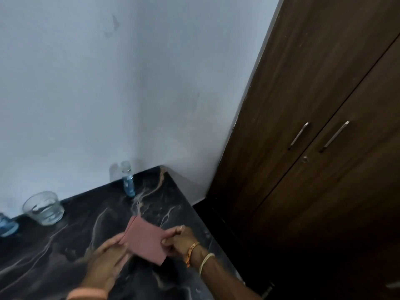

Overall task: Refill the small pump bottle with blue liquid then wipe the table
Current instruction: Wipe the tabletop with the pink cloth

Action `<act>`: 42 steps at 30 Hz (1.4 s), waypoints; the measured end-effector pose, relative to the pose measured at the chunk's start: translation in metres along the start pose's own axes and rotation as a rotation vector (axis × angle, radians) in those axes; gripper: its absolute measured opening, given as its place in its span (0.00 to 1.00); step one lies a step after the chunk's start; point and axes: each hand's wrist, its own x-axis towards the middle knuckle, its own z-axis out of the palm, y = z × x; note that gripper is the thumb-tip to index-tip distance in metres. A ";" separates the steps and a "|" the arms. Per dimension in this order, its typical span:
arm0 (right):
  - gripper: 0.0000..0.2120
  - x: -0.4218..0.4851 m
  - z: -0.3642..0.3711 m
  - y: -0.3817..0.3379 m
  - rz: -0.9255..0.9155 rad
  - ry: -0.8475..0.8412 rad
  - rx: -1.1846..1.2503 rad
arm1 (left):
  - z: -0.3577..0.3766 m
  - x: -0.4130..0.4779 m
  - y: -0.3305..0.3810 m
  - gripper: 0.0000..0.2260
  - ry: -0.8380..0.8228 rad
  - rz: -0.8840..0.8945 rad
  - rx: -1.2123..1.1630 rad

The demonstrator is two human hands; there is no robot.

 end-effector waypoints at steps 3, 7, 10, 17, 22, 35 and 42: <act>0.12 -0.003 -0.010 0.002 0.011 0.042 0.028 | 0.018 -0.003 0.006 0.13 0.027 -0.012 0.016; 0.11 -0.006 -0.032 0.011 0.043 0.072 0.074 | 0.040 -0.003 0.001 0.11 0.023 -0.074 0.050; 0.12 -0.008 -0.053 0.023 0.080 0.120 0.085 | 0.057 0.001 -0.014 0.14 0.006 -0.118 0.083; 0.11 -0.022 -0.106 0.073 0.165 0.237 0.114 | 0.091 0.005 -0.062 0.19 -0.116 -0.194 0.137; 0.09 -0.030 -0.120 0.100 0.217 0.325 -0.005 | 0.099 0.009 -0.095 0.20 -0.182 -0.202 0.324; 0.14 -0.023 -0.125 0.117 0.125 0.478 -0.541 | 0.089 0.019 -0.121 0.20 -0.060 -0.018 0.466; 0.15 -0.016 -0.128 0.124 0.141 0.486 -0.527 | 0.071 0.015 -0.128 0.16 -0.010 -0.003 0.385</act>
